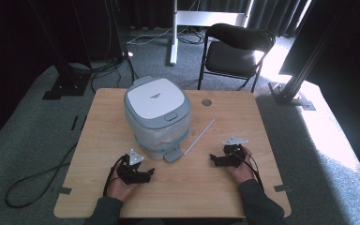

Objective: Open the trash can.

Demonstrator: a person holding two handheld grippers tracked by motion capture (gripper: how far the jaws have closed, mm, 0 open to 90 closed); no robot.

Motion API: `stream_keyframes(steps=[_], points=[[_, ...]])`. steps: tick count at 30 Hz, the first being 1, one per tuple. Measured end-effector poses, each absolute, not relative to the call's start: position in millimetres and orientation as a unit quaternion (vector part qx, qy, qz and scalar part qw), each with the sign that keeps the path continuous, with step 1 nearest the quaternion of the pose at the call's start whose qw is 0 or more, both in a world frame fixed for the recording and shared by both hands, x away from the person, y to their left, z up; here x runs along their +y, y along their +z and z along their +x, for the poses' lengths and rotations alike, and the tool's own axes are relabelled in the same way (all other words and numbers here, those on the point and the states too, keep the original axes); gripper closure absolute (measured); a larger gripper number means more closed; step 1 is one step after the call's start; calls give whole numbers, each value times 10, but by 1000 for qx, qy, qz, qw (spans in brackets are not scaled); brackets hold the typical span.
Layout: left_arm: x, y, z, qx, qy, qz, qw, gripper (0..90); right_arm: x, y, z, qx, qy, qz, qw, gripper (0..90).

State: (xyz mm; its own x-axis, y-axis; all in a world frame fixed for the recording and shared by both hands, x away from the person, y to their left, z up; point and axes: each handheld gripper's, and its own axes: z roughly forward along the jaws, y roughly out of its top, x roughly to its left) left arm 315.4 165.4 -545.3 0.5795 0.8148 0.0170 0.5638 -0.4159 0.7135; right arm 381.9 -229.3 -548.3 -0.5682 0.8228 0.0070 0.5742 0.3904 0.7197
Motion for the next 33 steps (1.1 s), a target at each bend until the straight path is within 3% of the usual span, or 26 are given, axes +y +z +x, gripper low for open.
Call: stream_keyframes(steps=[4,9,15,33], points=[[1654,-5453,3154,420,184,821,340,180,-2293,-5480,3824,816,346,428,178,121],[1654,-5453,3154,420,184,821,340,180,-2283,-5437,3800,818,343,426,176,289],[1655,-5453,3156,420,184,821,340,180,-2235,-5309,3726,822,356,405,181,411],[1655,-5452,3155,421,185,821,339,180,-2140,-4803,3569,816,406,370,181,510]])
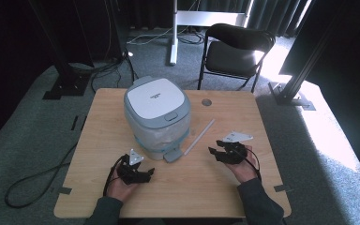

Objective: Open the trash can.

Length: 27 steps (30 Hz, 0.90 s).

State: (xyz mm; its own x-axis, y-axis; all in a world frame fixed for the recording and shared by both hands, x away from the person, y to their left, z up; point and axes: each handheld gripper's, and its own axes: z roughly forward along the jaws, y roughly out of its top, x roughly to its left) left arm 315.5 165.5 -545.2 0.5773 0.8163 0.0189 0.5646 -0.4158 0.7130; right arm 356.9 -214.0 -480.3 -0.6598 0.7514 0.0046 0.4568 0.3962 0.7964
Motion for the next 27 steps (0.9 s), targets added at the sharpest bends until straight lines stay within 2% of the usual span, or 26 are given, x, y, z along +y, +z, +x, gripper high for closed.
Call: stream_keyframes(steps=[16,27], points=[[1653,-5452,3153,422,186,820,339,180,-2055,-4460,3592,802,448,357,169,654],[1652,-5453,3152,422,186,820,340,180,-1982,-4267,3575,801,458,338,184,636]])
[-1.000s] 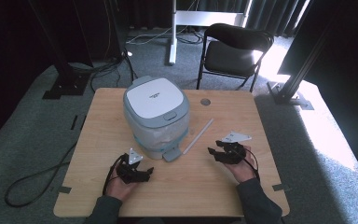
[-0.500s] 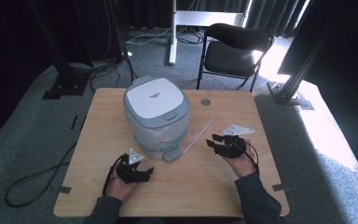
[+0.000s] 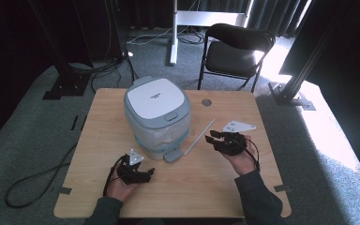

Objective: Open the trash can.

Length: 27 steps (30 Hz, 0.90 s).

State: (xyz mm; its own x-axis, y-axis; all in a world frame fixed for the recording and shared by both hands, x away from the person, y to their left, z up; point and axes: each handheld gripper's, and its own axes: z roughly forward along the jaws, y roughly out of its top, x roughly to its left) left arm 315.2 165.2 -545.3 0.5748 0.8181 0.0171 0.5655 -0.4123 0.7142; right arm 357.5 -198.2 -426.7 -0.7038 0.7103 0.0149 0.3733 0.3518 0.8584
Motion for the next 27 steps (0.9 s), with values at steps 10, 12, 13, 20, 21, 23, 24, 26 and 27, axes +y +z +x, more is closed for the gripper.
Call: stream_keyframes(steps=[10,12,13,20,21,23,24,26,27], points=[[1652,-5453,3151,422,185,820,340,180,-1945,-4131,3590,796,470,333,185,636],[1652,-5453,3152,422,185,820,340,180,-1941,-4100,3587,795,473,332,185,636],[1652,-5452,3152,422,185,820,340,180,-1938,-4089,3585,795,474,332,183,637],[1652,-5453,3152,422,186,820,340,180,-1886,-3985,3583,795,481,321,184,659],[1652,-5453,3152,422,186,820,340,180,-1880,-3970,3582,795,481,320,184,662],[1652,-5453,3152,422,186,820,340,180,-1871,-3946,3582,796,482,317,184,674],[1652,-5453,3152,422,185,820,340,180,-1862,-3931,3580,795,483,315,185,679],[1652,-5453,3152,422,186,820,340,180,-1851,-3912,3581,796,484,312,186,692],[1652,-5452,3152,422,185,820,340,180,-1845,-3903,3578,795,485,311,188,699]])
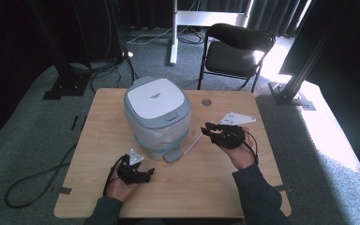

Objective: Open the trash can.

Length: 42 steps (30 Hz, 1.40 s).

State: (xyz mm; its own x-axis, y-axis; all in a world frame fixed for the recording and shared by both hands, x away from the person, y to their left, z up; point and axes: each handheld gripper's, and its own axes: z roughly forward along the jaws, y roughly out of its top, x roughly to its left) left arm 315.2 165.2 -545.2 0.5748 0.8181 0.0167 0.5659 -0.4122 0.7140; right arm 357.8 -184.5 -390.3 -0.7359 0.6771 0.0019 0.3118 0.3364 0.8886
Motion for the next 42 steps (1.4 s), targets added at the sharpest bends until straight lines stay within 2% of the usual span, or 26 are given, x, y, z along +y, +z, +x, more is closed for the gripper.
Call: stream_keyframes(steps=[7,34,42], points=[[1653,-5450,3152,422,185,820,339,180,-1791,-3820,3573,797,486,299,196,741],[1653,-5452,3153,422,185,820,340,180,-1684,-3619,3547,801,496,277,188,737],[1653,-5450,3152,422,184,820,339,180,-1597,-3537,3546,802,503,263,188,791]])
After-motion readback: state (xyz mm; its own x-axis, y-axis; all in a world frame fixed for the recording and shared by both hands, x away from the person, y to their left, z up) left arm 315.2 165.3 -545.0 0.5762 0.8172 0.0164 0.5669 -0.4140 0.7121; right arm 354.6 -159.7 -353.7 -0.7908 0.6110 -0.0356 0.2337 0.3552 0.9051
